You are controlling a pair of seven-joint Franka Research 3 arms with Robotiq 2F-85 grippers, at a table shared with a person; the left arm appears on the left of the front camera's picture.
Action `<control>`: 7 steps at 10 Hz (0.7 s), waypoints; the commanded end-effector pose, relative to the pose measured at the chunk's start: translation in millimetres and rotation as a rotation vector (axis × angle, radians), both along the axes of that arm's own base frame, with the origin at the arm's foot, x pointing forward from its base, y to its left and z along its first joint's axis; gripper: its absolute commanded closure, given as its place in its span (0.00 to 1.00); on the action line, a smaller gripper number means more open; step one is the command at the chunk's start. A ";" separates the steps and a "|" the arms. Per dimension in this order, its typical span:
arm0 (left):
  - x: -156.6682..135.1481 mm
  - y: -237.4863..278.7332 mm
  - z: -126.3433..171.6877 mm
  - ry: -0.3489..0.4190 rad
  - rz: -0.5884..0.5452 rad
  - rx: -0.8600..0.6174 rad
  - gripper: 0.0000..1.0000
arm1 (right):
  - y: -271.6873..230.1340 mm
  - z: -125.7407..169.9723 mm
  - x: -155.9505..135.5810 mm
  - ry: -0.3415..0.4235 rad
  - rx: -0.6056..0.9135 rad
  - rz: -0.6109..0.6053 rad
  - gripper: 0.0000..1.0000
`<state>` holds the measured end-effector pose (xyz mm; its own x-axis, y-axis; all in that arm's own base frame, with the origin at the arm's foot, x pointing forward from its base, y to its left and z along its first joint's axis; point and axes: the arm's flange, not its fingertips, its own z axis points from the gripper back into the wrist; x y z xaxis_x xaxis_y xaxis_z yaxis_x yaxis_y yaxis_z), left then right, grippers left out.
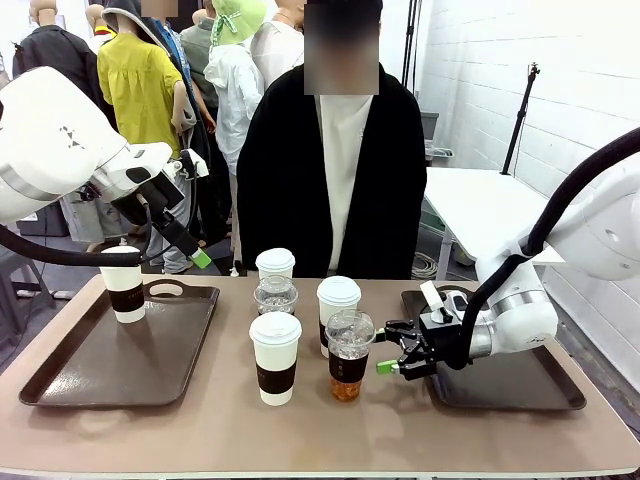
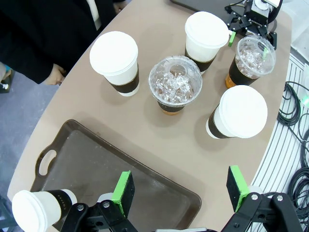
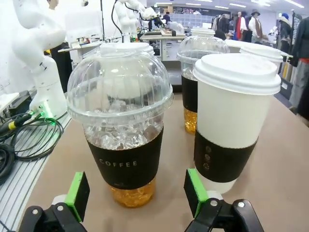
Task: Distribute the coffee onto the tray.
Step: Pick up one iced Americano and place it on the right Handle tray.
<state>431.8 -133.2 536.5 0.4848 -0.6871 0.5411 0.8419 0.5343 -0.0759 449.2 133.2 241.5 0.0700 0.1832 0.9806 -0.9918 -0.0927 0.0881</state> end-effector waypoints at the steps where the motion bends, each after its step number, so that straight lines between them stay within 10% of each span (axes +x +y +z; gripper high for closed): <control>1: 0.1 3.0 -0.2 0.005 -0.010 -0.006 0.00 | 11.7 -7.7 4.0 -0.027 0.027 -0.003 0.00; 7: 0.1 3.0 -0.2 0.005 -0.010 -0.006 0.00 | 26.2 -12.7 6.1 -0.025 0.031 0.030 0.00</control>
<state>431.8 -133.3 536.5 0.4847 -0.6872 0.5411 0.8420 0.5342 -0.0758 451.4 151.1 233.6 0.0609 0.1799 0.9818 -0.9880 -0.1289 0.0849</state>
